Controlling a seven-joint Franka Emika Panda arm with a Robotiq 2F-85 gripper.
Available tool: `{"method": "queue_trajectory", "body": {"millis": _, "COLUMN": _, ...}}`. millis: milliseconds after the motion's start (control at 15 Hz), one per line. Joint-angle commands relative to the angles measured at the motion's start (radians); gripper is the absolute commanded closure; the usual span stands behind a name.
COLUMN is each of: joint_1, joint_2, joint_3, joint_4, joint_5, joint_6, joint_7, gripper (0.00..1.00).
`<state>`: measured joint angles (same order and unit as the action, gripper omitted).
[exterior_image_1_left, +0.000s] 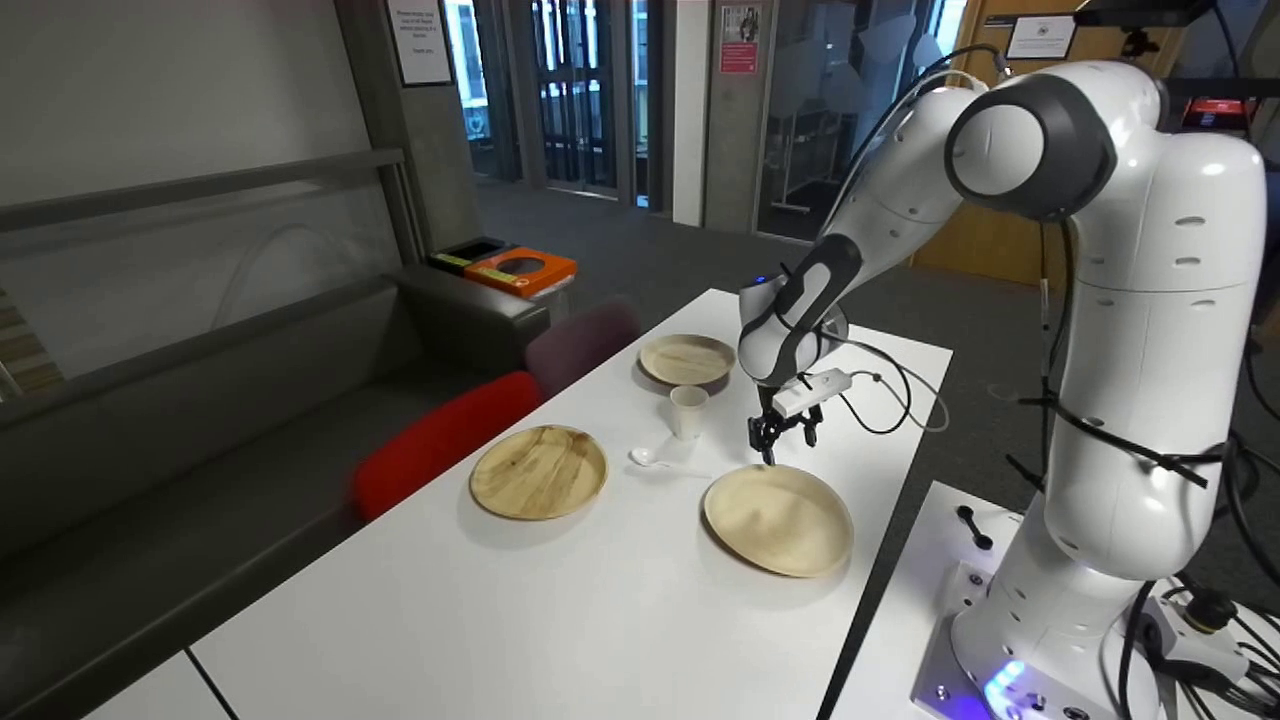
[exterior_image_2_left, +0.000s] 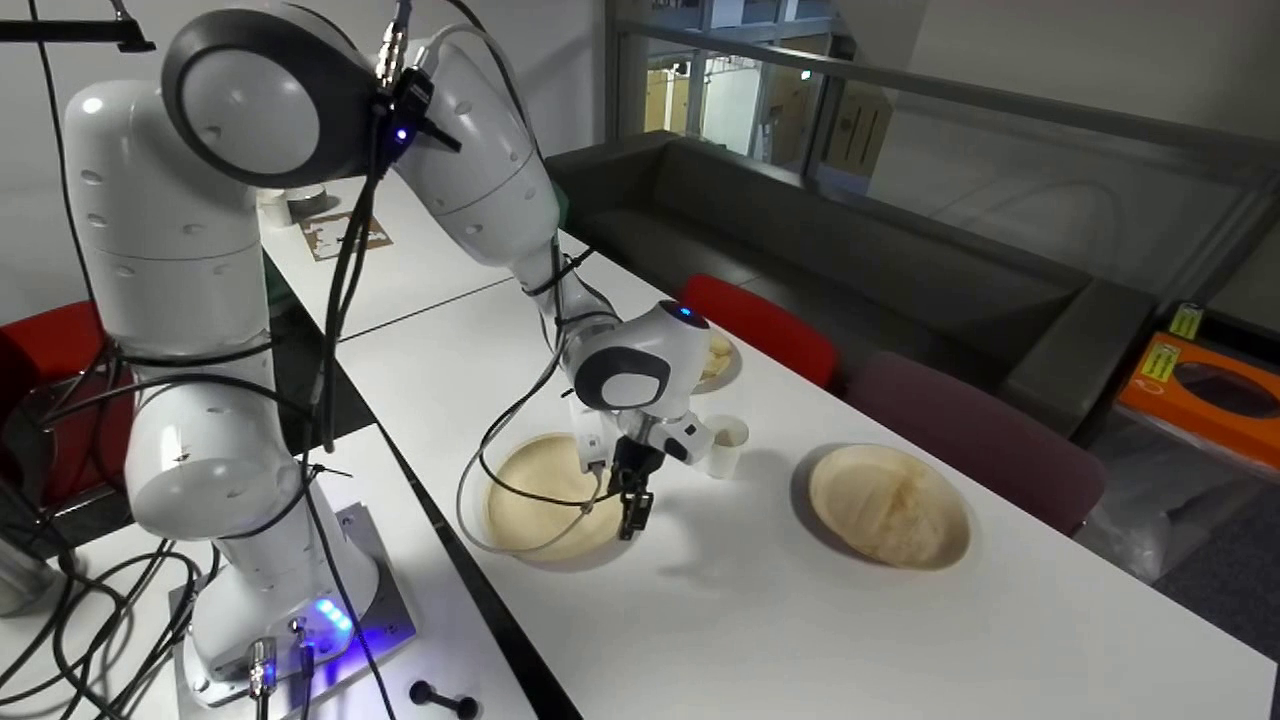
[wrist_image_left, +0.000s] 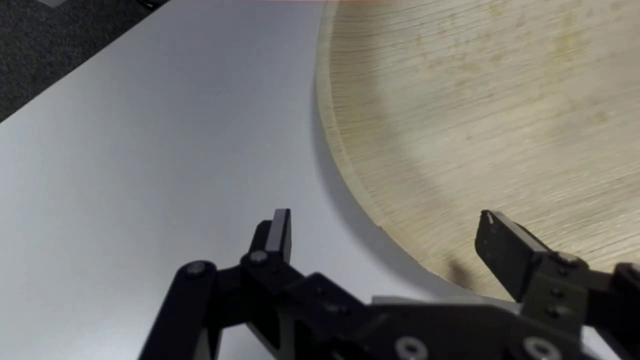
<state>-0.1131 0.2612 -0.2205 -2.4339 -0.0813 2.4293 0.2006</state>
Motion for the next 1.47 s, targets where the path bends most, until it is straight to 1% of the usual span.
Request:
{"method": "queue_trajectory", "body": {"millis": 0, "joint_1": 0.009, "joint_2": 0.088, "joint_3": 0.006, "joint_4": 0.042, "joint_5": -0.021, "joint_6": 0.027, "joint_7": 0.029, "gripper": 0.0}}
{"method": "queue_trajectory", "body": {"millis": 400, "joint_1": 0.065, "joint_2": 0.16, "joint_3": -0.002, "joint_4": 0.057, "joint_5": -0.047, "joint_6": 0.057, "joint_7": 0.077, "gripper": 0.0}}
{"method": "queue_trajectory", "body": {"millis": 800, "joint_1": 0.157, "joint_2": 0.16, "joint_3": -0.003, "joint_4": 0.037, "joint_5": -0.099, "joint_6": 0.098, "joint_7": 0.165, "gripper": 0.0}}
{"method": "queue_trajectory", "body": {"millis": 1400, "joint_1": 0.29, "joint_2": 0.165, "joint_3": 0.006, "joint_4": 0.009, "joint_5": -0.187, "joint_6": 0.093, "joint_7": 0.322, "gripper": 0.0}}
